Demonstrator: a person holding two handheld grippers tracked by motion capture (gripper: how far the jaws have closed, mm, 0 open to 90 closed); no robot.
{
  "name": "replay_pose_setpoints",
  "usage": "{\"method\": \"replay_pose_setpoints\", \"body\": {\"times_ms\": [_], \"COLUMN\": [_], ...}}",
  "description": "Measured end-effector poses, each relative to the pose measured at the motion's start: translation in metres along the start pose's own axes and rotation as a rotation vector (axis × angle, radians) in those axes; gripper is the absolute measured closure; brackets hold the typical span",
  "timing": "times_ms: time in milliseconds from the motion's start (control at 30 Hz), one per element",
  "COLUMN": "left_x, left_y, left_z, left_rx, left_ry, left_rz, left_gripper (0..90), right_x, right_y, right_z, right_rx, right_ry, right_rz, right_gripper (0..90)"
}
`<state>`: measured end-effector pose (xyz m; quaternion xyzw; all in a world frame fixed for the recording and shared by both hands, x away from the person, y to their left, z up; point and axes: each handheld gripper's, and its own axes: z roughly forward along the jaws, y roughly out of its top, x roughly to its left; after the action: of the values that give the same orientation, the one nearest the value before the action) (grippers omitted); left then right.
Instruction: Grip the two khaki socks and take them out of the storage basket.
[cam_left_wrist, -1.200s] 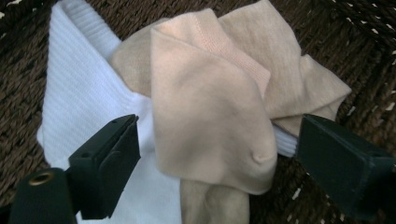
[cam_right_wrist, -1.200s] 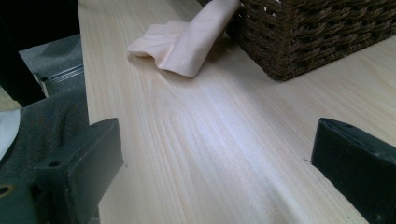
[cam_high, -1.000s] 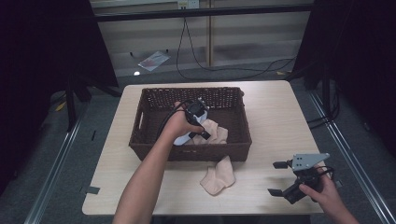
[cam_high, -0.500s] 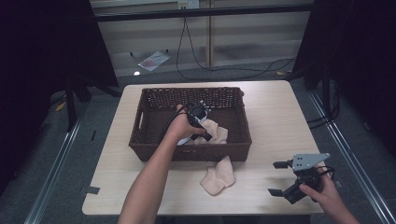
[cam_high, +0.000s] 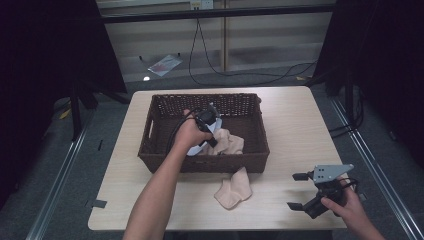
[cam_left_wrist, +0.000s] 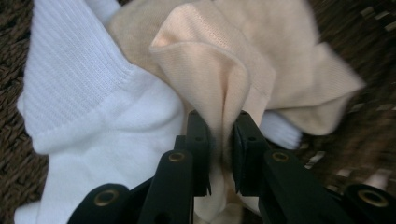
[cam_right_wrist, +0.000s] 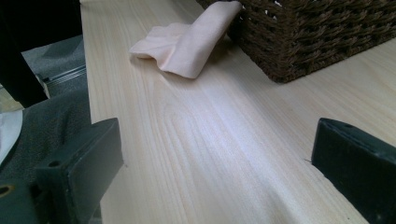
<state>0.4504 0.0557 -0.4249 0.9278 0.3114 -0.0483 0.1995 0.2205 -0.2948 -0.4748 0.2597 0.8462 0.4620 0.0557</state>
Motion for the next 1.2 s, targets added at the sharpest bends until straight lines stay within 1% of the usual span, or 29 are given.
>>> {"method": "replay_pose_setpoints", "body": {"times_ms": [33, 67, 100, 133, 167, 200, 233, 267, 333, 400, 433, 467, 500, 533, 567, 633, 667, 767, 900, 1000, 1067, 1100, 1133, 1200], "left_x": [0.000, -0.001, -0.001, -0.001, -0.002, -0.004, -0.004, -0.006, -0.007, -0.008, -0.009, -0.010, -0.010, -0.012, -0.013, -0.016, -0.017, -0.019, -0.024, -0.027, -0.030, -0.031, -0.033, -0.037], "left_y": [0.000, -0.001, -0.001, -0.001, -0.002, -0.002, -0.002, -0.003, -0.002, -0.003, -0.003, -0.003, -0.003, -0.003, -0.003, -0.004, -0.004, -0.005, -0.008, -0.009, -0.011, -0.011, -0.012, -0.013], "left_z": [-0.006, -0.013, -0.017, -0.017, -0.023, -0.033, -0.033, -0.042, -0.050, -0.058, -0.063, -0.067, -0.067, -0.071, -0.076, -0.081, -0.083, -0.088, -0.097, -0.100, -0.105, -0.107, -0.109, -0.112], "left_rx": [0.015, 0.018, 0.015, 0.015, -0.001, -0.017, -0.017, -0.003, 0.004, -0.012, -0.013, -0.014, -0.014, -0.013, -0.007, -0.022, -0.016, -0.010, -0.014, -0.009, -0.009, 0.000, -0.016, -0.010], "left_ry": [-0.002, -0.003, -0.010, -0.010, -0.027, -0.040, -0.040, -0.039, -0.040, -0.053, -0.058, -0.054, -0.054, -0.055, -0.063, -0.077, -0.076, -0.077, -0.102, -0.106, -0.114, -0.116, -0.123, -0.129], "left_rz": [-0.001, 0.005, 0.003, 0.003, -0.013, -0.012, -0.012, -0.011, -0.005, -0.013, -0.007, -0.001, -0.001, -0.001, 0.005, -0.001, 0.006, 0.010, 0.018, 0.021, 0.030, 0.029, 0.032, 0.038], "left_gripper": [79.4, 79.4, 79.4, 79.4, 79.4, 79.4, 79.3, 79.3, 79.3, 79.2, 79.3, 79.2, 79.3, 79.3, 79.3, 79.2, 79.3, 79.3, 79.2, 79.2, 79.2, 79.2, 79.2, 79.2], "right_x": [0.000, 0.000, 0.000, 0.000, 0.000, 0.000, 0.000, 0.000, 0.000, 0.000, 0.000, 0.000, 0.000, 0.000, 0.000, 0.000, 0.000, 0.000, 0.000, 0.000, 0.000, 0.000, 0.000, 0.000], "right_y": [0.000, 0.000, 0.000, 0.000, 0.000, 0.000, 0.000, 0.000, 0.000, 0.000, 0.000, 0.000, 0.000, 0.000, 0.000, 0.000, 0.000, 0.000, 0.000, 0.000, 0.000, 0.000, 0.000, 0.000], "right_z": [0.000, 0.000, 0.001, 0.001, 0.001, 0.001, 0.001, 0.001, 0.002, 0.002, 0.002, 0.002, 0.002, 0.002, 0.002, 0.002, 0.002, 0.002, 0.002, 0.003, 0.003, 0.003, 0.003, 0.003], "right_rx": [0.000, 0.000, -0.001, -0.001, -0.002, 0.001, 0.001, 0.002, 0.003, 0.002, 0.001, 0.001, 0.001, 0.000, 0.004, 0.004, 0.004, 0.003, 0.003, 0.001, 0.006, 0.006, 0.006, 0.004], "right_ry": [-0.001, 0.001, 0.000, 0.000, 0.001, -0.003, -0.003, -0.004, 0.002, 0.002, 0.002, -0.002, -0.002, 0.002, 0.002, 0.003, 0.003, 0.002, 0.004, 0.007, 0.004, 0.004, 0.002, 0.003], "right_rz": [0.000, -0.001, 0.001, 0.001, 0.001, -0.003, -0.003, -0.002, 0.001, 0.001, 0.003, 0.003, 0.003, 0.003, 0.004, 0.004, 0.005, 0.004, 0.006, 0.007, 0.006, 0.006, 0.005, 0.007], "right_gripper": [1.3, 1.3, 1.3, 1.3, 1.3, 1.3, 1.3, 1.3, 1.3, 1.3, 1.3, 1.3, 1.3, 1.3, 1.3, 1.3, 1.3, 1.3, 1.3, 1.3, 1.3, 1.3, 1.3, 1.3]}}
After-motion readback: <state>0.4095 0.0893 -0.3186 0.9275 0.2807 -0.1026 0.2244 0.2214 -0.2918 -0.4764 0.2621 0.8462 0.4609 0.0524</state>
